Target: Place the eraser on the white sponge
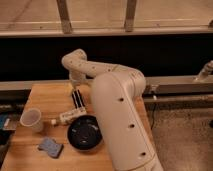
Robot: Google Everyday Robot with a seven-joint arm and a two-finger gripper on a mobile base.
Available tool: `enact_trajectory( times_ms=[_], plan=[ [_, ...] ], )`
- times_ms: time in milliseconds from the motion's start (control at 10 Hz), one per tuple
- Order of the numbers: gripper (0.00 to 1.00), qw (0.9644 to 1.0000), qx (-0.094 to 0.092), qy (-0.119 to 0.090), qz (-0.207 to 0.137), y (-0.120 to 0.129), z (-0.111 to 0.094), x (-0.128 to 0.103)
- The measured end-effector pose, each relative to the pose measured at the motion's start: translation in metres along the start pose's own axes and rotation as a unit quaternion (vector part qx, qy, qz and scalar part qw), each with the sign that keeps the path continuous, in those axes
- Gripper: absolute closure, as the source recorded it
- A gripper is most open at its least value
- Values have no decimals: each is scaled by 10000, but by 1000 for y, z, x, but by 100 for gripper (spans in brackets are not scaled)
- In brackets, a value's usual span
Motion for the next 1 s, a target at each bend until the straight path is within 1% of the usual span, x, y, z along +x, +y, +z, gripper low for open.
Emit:
enact_trajectory(
  times_ms=[100,200,300,400,600,800,900,1000],
  plan=[
    [20,9997,-225,1,86,2,6,1],
    [20,9991,-399,42,94,9,15,1],
    [20,9989,-458,83,74,12,20,0],
    [20,9986,-494,197,-5,18,28,-1],
    [20,9980,-429,434,-185,24,40,-4],
    [20,9960,-334,735,-381,27,53,-3],
    [20,9953,-333,809,-413,27,58,-3],
    [23,9948,-337,865,-423,25,62,-1]
  ],
)
